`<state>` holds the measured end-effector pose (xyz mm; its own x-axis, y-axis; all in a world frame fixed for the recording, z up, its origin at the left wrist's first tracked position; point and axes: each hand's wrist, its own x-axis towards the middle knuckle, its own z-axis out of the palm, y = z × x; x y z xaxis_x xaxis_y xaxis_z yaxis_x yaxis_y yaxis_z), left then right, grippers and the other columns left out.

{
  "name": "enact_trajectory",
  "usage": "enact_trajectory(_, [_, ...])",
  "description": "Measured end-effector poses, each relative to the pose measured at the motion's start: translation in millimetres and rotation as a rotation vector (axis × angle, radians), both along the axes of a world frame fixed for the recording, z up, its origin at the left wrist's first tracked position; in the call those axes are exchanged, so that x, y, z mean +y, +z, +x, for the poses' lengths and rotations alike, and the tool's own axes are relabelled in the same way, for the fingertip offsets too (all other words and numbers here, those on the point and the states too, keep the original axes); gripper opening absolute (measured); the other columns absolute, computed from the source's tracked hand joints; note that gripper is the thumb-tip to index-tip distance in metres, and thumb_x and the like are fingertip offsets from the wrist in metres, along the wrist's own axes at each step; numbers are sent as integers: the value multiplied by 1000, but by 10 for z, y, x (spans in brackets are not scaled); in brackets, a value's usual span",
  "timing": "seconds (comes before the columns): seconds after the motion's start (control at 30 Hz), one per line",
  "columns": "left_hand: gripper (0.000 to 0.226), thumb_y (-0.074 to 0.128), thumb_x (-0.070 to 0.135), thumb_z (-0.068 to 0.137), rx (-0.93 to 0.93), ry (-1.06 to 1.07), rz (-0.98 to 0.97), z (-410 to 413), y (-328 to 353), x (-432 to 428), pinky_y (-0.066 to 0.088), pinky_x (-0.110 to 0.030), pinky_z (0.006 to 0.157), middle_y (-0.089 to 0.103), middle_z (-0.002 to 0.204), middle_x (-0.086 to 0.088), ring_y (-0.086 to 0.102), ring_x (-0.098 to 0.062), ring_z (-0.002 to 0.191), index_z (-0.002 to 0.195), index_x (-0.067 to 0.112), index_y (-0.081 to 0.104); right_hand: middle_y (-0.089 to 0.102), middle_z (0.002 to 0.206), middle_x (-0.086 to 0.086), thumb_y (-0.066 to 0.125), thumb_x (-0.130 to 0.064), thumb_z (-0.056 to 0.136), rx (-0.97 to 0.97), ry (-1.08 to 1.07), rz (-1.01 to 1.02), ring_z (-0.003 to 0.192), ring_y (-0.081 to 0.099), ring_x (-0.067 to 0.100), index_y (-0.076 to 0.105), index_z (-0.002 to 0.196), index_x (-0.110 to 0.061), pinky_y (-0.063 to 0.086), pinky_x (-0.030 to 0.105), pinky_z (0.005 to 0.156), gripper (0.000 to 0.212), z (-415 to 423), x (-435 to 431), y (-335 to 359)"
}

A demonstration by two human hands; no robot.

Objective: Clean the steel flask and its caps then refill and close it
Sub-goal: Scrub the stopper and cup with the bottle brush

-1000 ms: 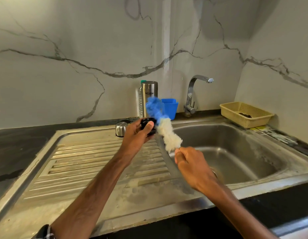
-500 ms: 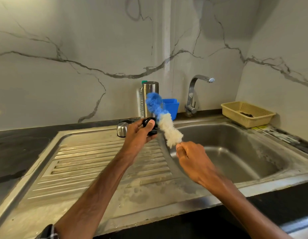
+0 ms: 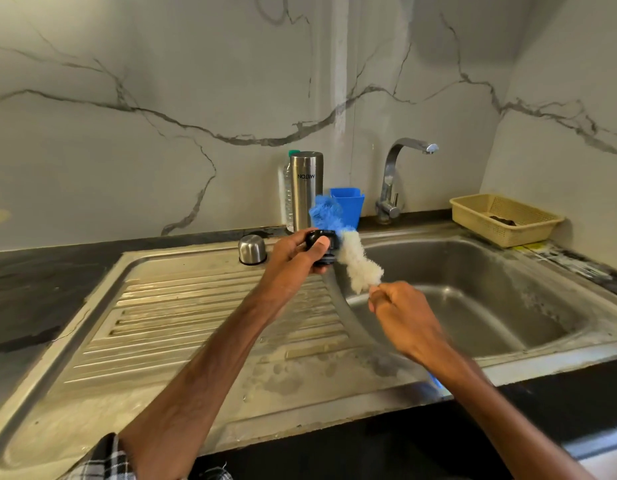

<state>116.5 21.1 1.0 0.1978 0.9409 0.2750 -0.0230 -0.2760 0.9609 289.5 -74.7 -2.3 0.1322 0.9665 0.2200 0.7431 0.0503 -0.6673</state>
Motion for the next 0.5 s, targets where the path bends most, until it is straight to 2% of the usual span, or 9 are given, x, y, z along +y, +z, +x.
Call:
enact_trajectory(0.17, [37, 65, 22, 99, -116, 99, -69, -122, 10, 119, 61, -33, 85, 73, 117, -15, 74, -25, 102, 130, 4, 62, 46, 51, -7, 43, -17, 103, 64, 56, 70, 43, 36, 5, 55, 65, -10, 33, 18, 43, 41, -100, -194, -20])
enact_trajectory(0.4, [33, 66, 17, 98, -134, 51, -34, -38, -11, 39, 61, -31, 84, 74, 115, -14, 73, -20, 101, 129, 6, 63, 47, 53, -6, 41, -8, 100, 61, 22, 114, 43, 41, 4, 49, 60, -15, 33, 16, 43, 42, -150, -80, 27])
enact_trajectory(0.5, [31, 62, 17, 100, -162, 79, -32, -107, 12, 92, 60, -35, 89, 74, 116, -12, 72, -25, 106, 129, 7, 65, 49, 56, -7, 42, -13, 102, 20, 79, 67, 43, 43, 2, 49, 61, -18, 36, 16, 44, 42, -176, -203, -5])
